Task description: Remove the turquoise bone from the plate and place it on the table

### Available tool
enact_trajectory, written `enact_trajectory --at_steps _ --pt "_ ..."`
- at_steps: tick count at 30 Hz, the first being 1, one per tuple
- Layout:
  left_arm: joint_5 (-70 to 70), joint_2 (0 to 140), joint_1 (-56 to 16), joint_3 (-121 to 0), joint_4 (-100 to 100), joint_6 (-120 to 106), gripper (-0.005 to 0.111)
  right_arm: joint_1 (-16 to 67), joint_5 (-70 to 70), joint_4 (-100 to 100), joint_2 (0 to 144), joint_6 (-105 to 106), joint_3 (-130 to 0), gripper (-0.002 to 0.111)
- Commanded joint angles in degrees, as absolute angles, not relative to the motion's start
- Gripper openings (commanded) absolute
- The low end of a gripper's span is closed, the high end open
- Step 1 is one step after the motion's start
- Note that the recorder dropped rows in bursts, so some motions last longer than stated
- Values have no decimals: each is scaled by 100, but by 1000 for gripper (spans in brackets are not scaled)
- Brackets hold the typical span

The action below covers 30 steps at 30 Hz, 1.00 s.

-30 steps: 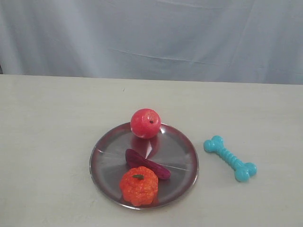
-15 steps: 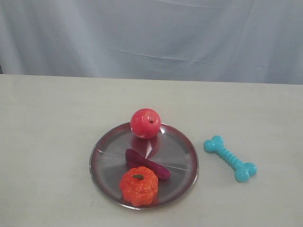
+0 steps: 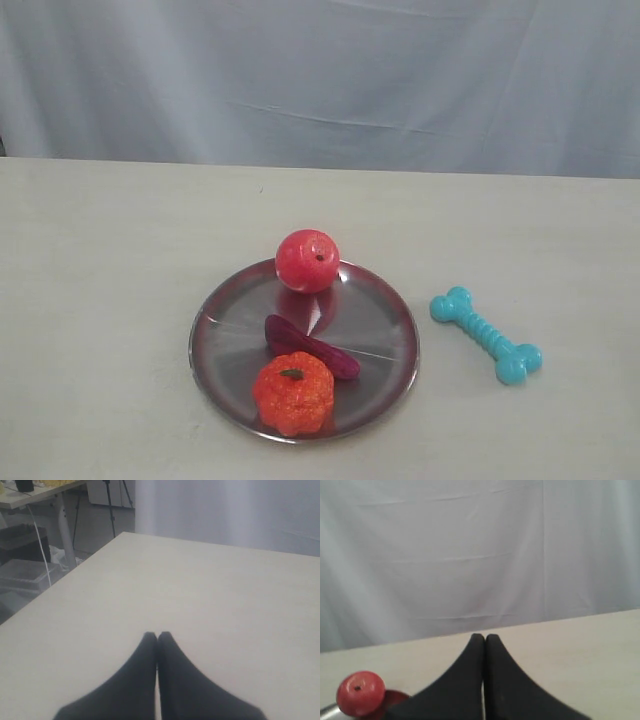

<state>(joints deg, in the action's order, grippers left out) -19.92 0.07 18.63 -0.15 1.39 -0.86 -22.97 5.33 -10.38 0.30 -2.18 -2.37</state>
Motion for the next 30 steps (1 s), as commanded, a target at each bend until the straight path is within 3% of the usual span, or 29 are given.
enact_trajectory --at_steps 1,17,30 --pt "-1962 0 1875 0 145 -62 0 -2274 812 -545 0 -125 0 -1" --pt "-1962 0 1875 0 145 -62 0 -1896 1988 0 0 -250 0 -1" --pt "-1962 0 1875 0 145 -62 0 -1896 2000 0 0 -250 0 -1"
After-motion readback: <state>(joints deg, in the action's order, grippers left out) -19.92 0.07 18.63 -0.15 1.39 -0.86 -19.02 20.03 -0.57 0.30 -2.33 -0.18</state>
